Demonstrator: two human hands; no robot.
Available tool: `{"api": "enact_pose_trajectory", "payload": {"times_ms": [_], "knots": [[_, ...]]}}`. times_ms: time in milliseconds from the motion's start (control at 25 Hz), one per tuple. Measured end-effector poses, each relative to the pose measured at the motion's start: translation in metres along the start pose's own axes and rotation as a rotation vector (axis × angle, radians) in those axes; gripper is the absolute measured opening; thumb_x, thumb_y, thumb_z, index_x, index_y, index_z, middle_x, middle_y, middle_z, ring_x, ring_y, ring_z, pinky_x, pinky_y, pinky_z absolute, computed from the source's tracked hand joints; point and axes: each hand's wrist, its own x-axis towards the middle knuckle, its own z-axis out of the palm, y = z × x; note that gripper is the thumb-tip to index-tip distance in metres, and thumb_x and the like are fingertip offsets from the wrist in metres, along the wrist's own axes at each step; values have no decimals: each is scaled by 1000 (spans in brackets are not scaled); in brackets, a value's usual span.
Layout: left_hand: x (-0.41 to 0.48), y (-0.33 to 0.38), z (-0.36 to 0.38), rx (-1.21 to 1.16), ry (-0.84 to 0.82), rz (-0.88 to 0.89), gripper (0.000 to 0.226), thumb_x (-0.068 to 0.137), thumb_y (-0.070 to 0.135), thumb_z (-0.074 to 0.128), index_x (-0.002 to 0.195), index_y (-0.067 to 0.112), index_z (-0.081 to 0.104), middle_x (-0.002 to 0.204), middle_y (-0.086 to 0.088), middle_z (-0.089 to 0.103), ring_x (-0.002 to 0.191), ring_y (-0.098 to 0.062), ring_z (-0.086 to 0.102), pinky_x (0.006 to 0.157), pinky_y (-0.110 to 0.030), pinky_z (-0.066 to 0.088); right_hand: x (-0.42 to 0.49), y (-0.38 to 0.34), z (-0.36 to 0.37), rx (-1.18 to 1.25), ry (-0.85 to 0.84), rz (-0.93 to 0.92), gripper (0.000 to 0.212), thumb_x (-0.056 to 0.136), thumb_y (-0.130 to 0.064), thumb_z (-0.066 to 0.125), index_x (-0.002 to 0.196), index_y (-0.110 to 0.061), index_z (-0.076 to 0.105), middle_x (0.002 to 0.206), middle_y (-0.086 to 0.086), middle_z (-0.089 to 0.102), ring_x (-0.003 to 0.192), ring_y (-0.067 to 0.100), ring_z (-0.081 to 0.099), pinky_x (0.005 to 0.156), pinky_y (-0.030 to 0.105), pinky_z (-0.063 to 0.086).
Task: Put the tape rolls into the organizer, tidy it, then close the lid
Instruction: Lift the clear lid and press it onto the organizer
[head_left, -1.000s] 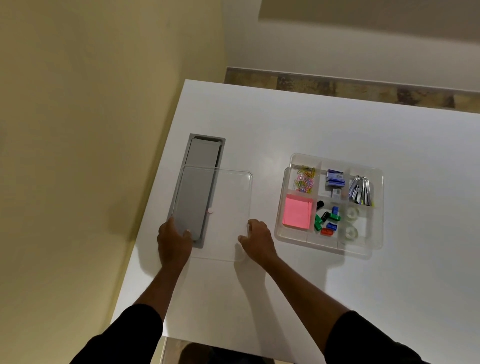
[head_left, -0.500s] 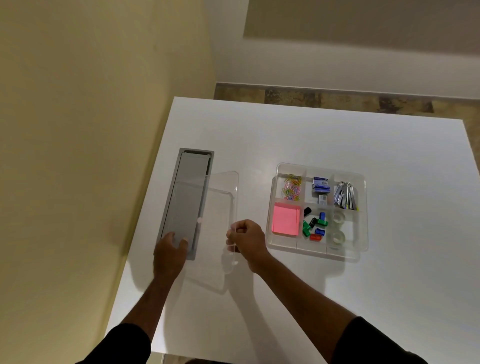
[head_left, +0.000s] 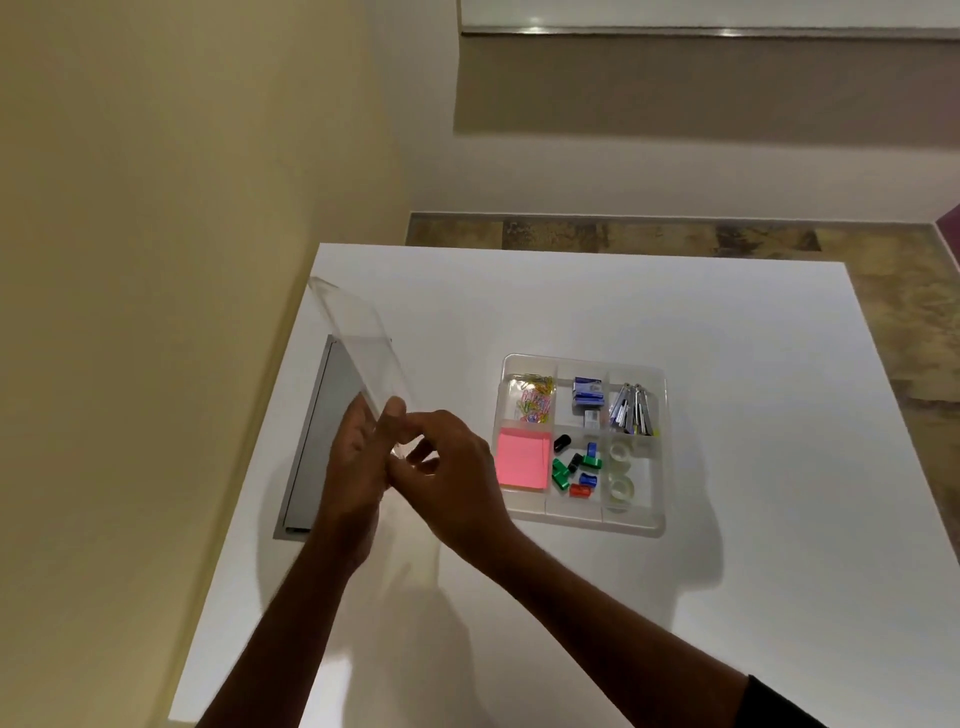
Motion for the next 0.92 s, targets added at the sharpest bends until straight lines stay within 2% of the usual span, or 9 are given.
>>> {"api": "enact_pose_trajectory", "payload": {"times_ms": [80,160,240,320,480,600,680,800,920], "knots": [[-4,14,17,-99,12,23,59,99,49,68,151,27,54,145,-6,69,133,-27,67,103,-53,57,-5,-4,-6,-114,-21,-103,28,91,-25,76,117,-22,69,114,-7,69,96,10,65,81,36,61],[-5,23,31,-161,-12,42,44,110,32,59,152,25,54,147,-1,69,134,-24,68,104,-51,56,-7,-5,-20,-179,-23,-160,30,93,-26,73,123,-23,69,120,-6,68,105,10,62,87,33,58],[1,25,41,-194,-21,46,37,113,22,51,150,20,54,145,-4,70,132,-28,69,104,-55,56,-3,-1,-45,-178,-37,-176,29,94,-25,75,123,-25,73,118,-6,71,103,5,61,88,28,56],[10,23,54,-250,-39,16,35,114,15,47,149,13,52,144,-12,70,129,-36,70,103,-59,57,4,15,-79,-234,32,-161,26,93,-27,78,118,-23,75,115,-4,74,99,4,61,90,30,55],[25,11,86,-403,-54,-62,27,114,7,44,139,8,53,139,-25,70,125,-44,71,100,-65,58,21,68,-155,-434,325,16,41,89,-30,80,126,-20,68,127,1,70,116,23,63,101,46,53],[35,-2,107,-383,-79,-103,24,115,9,43,136,6,54,135,-27,71,119,-44,74,95,-60,63,18,105,-214,-501,370,279,56,94,-34,77,143,-18,57,144,5,62,131,27,58,108,46,48],[40,-11,120,-359,-87,-134,24,114,9,46,136,7,54,133,-28,72,115,-45,76,90,-55,66,14,123,-243,-312,341,458,56,96,-34,76,145,-17,57,141,6,66,124,27,63,108,49,53],[42,-29,140,-408,-52,-201,27,112,7,50,139,6,52,130,-27,72,113,-45,76,90,-56,66,11,142,-269,193,392,665,39,96,-23,78,131,-11,68,113,12,78,94,27,75,87,45,65],[47,-52,162,-508,15,-263,27,111,4,53,137,8,53,132,-28,72,114,-46,75,96,-60,63,0,150,-279,603,416,756,32,94,-15,80,122,-3,70,102,17,78,93,33,75,79,41,65]]}}
